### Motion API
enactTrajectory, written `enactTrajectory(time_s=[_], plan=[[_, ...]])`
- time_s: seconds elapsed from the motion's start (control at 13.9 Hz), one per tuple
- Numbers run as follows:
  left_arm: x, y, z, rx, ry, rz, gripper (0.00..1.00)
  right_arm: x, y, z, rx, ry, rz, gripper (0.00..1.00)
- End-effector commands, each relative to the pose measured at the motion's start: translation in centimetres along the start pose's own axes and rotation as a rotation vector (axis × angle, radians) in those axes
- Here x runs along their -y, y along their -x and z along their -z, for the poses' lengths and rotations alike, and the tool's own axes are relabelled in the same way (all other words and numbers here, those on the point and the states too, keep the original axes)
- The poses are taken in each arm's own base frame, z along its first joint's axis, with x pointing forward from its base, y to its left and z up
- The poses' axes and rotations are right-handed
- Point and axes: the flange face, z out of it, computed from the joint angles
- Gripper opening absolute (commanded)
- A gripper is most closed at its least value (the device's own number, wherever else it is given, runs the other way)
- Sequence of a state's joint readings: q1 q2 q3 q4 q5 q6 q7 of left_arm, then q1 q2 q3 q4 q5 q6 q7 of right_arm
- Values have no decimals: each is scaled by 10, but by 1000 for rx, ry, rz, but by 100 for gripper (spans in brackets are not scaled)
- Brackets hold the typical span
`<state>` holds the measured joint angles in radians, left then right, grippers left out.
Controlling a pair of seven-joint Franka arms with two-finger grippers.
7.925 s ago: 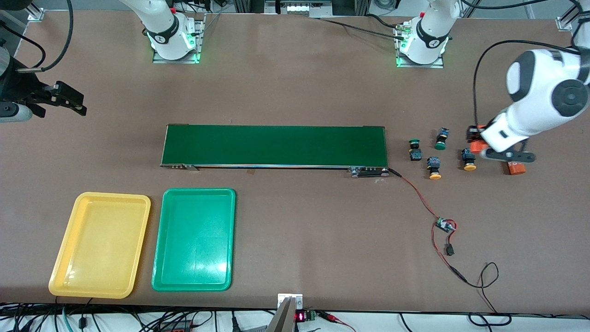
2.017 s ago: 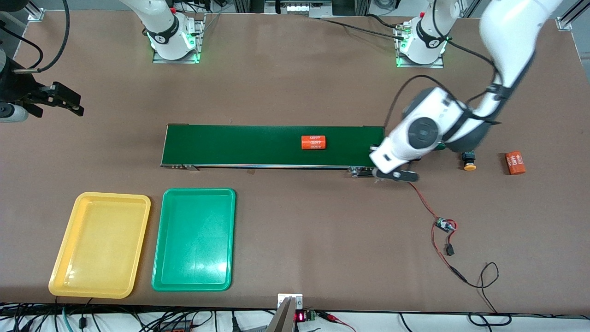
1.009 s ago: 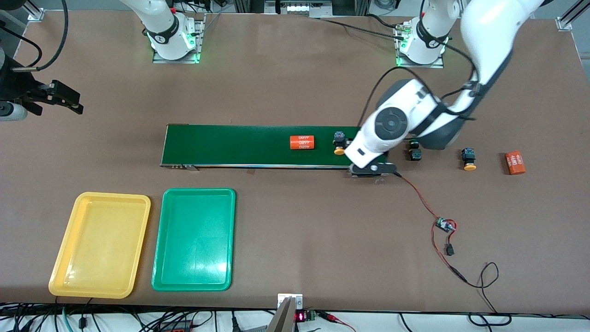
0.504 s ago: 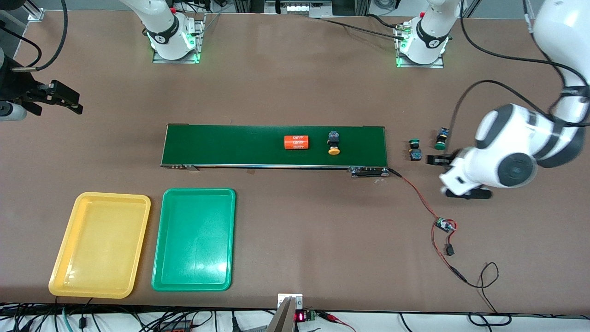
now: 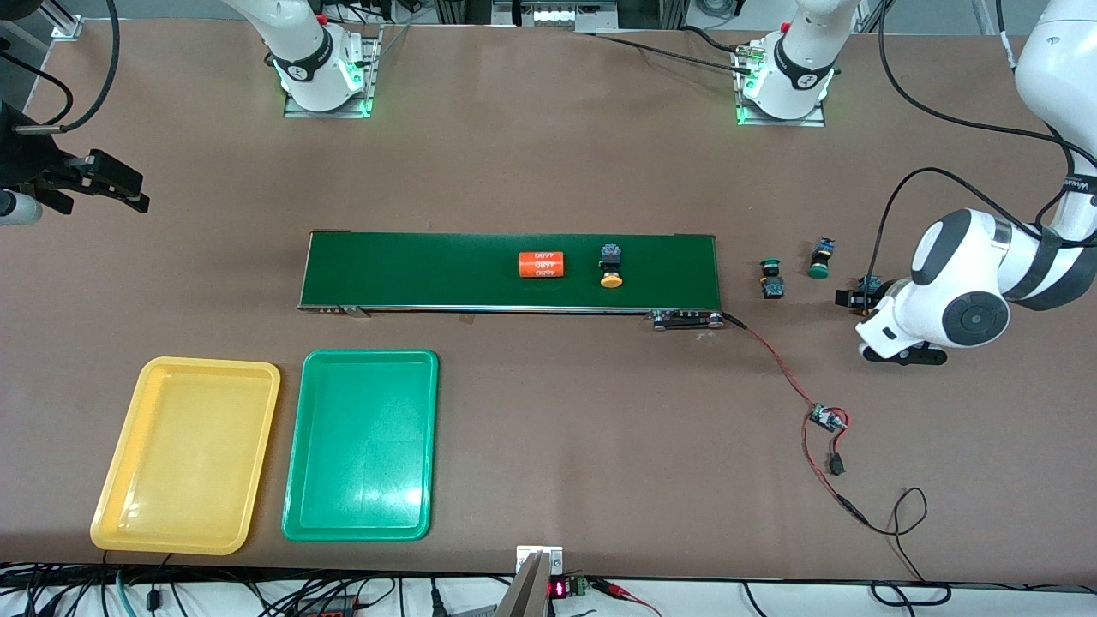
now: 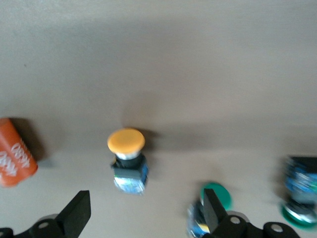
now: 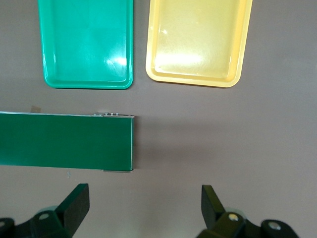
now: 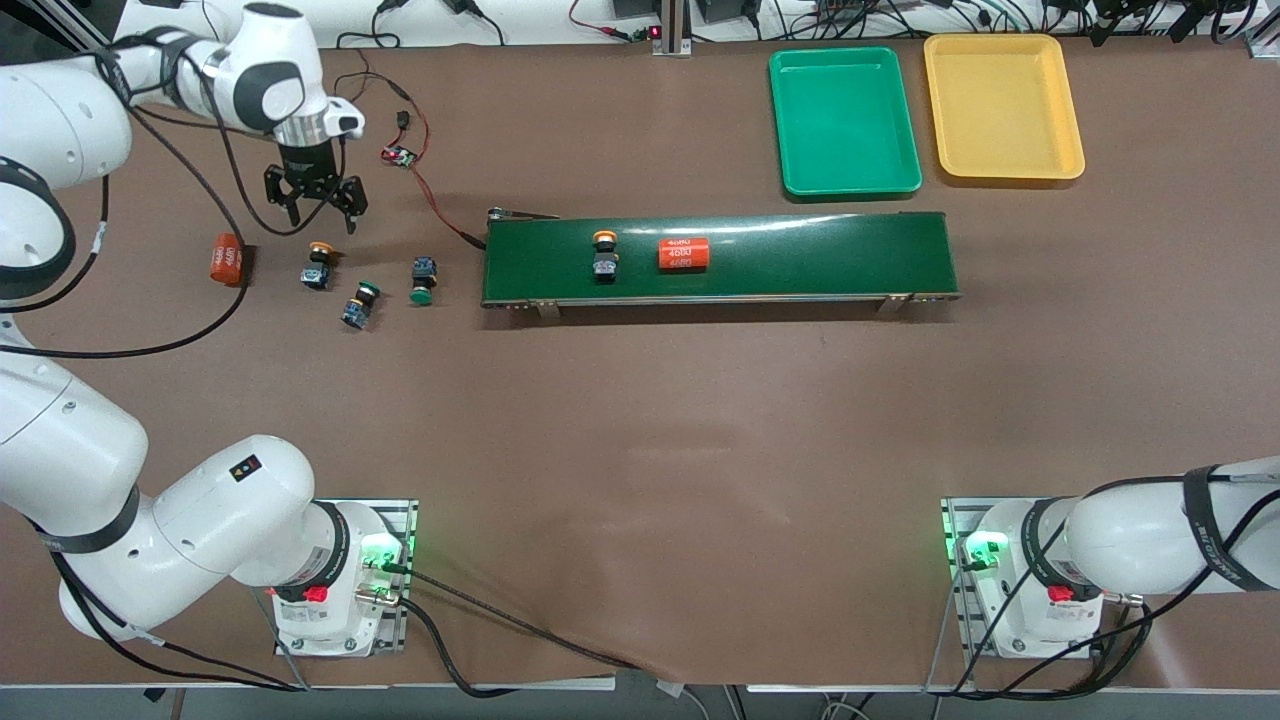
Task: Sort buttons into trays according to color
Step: 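Reach the left gripper to the second yellow-cap button and grasp it, then place the second yellow-cap button on the belt with the left gripper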
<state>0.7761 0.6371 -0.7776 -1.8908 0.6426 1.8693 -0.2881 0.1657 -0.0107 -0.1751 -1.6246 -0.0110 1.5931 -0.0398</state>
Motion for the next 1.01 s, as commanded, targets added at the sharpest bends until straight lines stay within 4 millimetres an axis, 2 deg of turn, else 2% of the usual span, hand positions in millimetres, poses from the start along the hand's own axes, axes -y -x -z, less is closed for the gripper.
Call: enactTrajectory(time_s=[0.0,0.07,0.14,0.22,0.29,0.43,0.5,0.58,0.72,0.94], plan=[[18,14,-32,-76,-10,-22,100,4,4,8,-7,0,0,100],[25,17,-40,-82,-1,-15,100,5,4,8,-5,3,5,100],[21,20,-48,-82,10,-22,99,2,4,7,-4,5,0,100],[14,22,-60,-80,30,-27,94,-2,4,6,-4,3,-7,100],[14,21,-64,-85,39,-26,90,-2,4,6,-5,2,-9,100],[20,20,-67,-94,11,-40,75,-1,3,7,-7,2,-7,100],[20,20,-73,-86,16,-43,64,-2,3,5,-2,2,-9,100],[21,19,-73,-86,15,-44,53,-2,2,6,-8,2,-9,100],[22,19,-72,-86,14,-43,40,-1,1,8,-11,3,-8,100],[18,19,-58,-88,-11,-49,38,-1,1,9,-15,2,-9,100]])
